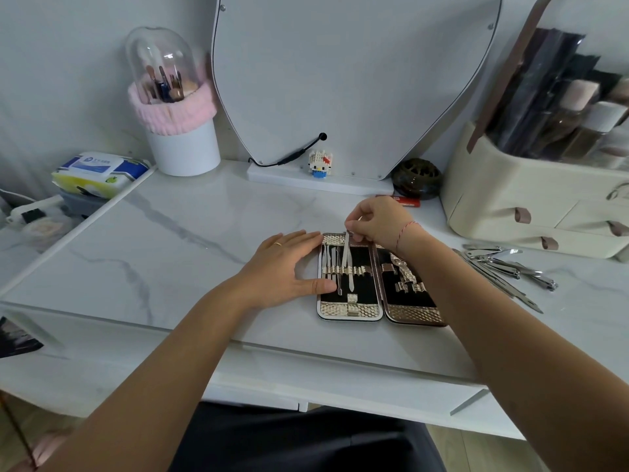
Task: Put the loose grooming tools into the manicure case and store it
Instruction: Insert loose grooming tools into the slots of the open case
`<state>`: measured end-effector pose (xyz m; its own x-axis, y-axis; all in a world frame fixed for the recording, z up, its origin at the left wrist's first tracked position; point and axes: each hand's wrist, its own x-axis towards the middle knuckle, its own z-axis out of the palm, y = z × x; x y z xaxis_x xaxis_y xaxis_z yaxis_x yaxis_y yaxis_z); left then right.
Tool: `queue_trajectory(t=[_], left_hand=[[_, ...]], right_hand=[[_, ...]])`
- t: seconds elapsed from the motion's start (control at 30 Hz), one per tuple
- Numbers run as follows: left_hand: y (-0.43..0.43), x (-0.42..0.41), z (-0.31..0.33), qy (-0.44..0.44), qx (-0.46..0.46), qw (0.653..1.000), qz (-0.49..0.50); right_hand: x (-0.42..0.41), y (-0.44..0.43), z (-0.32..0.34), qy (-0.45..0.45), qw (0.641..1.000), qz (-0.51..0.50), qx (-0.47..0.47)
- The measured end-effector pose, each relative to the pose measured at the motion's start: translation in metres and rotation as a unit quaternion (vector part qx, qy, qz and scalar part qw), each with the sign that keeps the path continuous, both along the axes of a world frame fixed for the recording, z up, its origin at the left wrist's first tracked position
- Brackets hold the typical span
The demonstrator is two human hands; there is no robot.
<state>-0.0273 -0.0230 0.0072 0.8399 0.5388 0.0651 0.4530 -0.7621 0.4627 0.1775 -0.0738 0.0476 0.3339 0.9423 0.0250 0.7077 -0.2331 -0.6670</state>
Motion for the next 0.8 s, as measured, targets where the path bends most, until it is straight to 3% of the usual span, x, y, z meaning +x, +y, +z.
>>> queue_trajectory(t=[0.33,0.5,0.57,0.8], left_hand=[[-0.002,0.000,0.001,0.003,0.000,1.000,0.001],[-0.002,0.000,0.001,0.005,0.010,1.000,0.004],[-0.001,0.000,0.001,0.009,0.011,1.000,0.007],[0.000,0.000,0.000,0.019,0.008,1.000,0.009]], right_hand=[[0.003,-0.001,0.005,-0.121,0.988,0.088,-0.030],[0.001,0.008,0.005,-0.055,0.997,0.051,-0.035],[-0.001,0.016,0.007,-0.073,0.994,0.038,-0.066],[0.011,0.024,0.015,-0.037,0.989,0.070,-0.124]])
